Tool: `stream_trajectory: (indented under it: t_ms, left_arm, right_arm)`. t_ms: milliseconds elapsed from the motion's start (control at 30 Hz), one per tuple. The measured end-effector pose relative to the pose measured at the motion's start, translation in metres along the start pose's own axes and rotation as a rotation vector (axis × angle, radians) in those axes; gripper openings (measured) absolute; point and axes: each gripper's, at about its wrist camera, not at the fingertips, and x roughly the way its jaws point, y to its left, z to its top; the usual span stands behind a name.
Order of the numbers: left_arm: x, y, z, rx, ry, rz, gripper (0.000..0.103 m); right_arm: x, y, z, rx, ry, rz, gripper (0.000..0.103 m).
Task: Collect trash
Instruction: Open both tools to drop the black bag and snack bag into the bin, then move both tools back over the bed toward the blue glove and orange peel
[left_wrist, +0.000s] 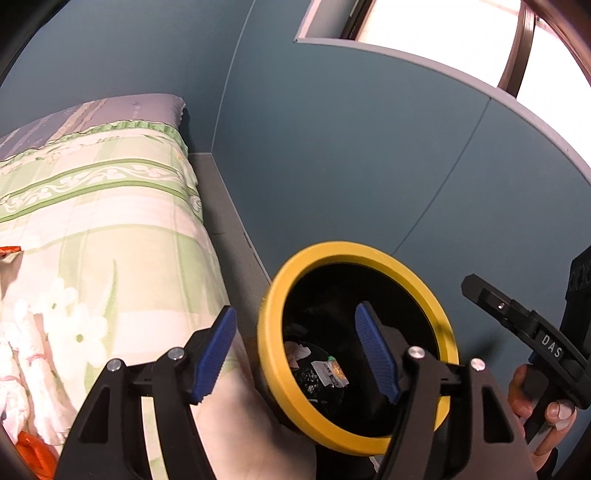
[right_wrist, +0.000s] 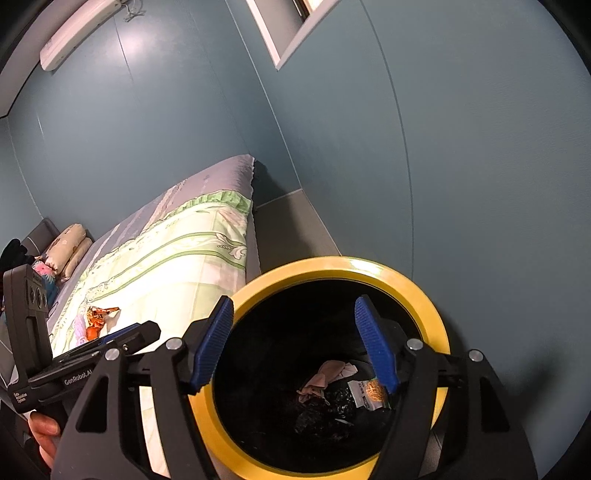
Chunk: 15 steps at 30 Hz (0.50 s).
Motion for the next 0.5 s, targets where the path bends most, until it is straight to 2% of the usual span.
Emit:
stream_trajectory:
  t_ms: [233,500]
  left_arm:
    - [-0.039,0.019,0.009,-0.018,-0.065,0.033,0.064]
    - [-0.090,0.051,0.018,-0.034,-0.143,0.107,0.064]
  right_arm:
    - [-0.015,0.020,0.009,-0.039,-0.032,0.024,0.065]
    - [-0.031,0.067,0.017,-0.110,-0.072,0.083,0.065]
